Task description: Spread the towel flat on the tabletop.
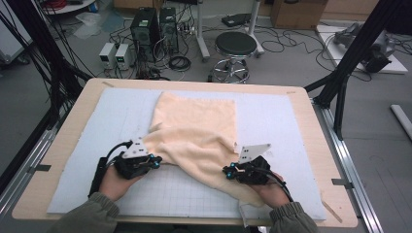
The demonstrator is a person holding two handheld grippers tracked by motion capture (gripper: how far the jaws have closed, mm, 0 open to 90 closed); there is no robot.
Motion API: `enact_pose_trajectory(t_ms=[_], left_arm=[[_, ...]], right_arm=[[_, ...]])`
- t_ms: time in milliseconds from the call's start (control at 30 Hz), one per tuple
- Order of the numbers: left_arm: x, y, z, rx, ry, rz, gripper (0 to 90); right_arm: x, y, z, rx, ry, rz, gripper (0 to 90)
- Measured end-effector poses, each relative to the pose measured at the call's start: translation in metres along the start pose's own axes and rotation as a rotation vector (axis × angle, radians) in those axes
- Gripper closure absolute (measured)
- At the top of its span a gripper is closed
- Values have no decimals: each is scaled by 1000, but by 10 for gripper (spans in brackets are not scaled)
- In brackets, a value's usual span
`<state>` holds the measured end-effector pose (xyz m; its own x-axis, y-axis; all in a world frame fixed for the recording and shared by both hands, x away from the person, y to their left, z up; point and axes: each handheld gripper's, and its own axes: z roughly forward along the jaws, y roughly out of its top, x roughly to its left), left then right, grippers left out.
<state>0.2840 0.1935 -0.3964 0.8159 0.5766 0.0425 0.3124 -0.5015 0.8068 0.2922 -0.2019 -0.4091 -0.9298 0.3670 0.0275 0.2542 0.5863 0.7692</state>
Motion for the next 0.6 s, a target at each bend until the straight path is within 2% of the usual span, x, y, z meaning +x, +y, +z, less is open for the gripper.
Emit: enact_pose_trajectory(t_ms=[233, 367, 467, 500, 600], left_arm=[[5, 10, -48, -77, 38, 16, 878], [13, 14, -60, -100, 69, 14, 879], [27, 13, -47, -78, 97, -12, 879], [37, 10, -36, -63, 98, -44, 879], [56, 4, -6, -25, 120, -111, 879]], right_arm=[[-1, 14, -29, -88, -53, 2, 853], [-3, 21, -37, -97, -86, -1, 853], [-13, 21, -28, -52, -115, 14, 853], [-17, 20, -24, -36, -131, 17, 853], [-40, 11, -6, 0, -151, 98, 853]])
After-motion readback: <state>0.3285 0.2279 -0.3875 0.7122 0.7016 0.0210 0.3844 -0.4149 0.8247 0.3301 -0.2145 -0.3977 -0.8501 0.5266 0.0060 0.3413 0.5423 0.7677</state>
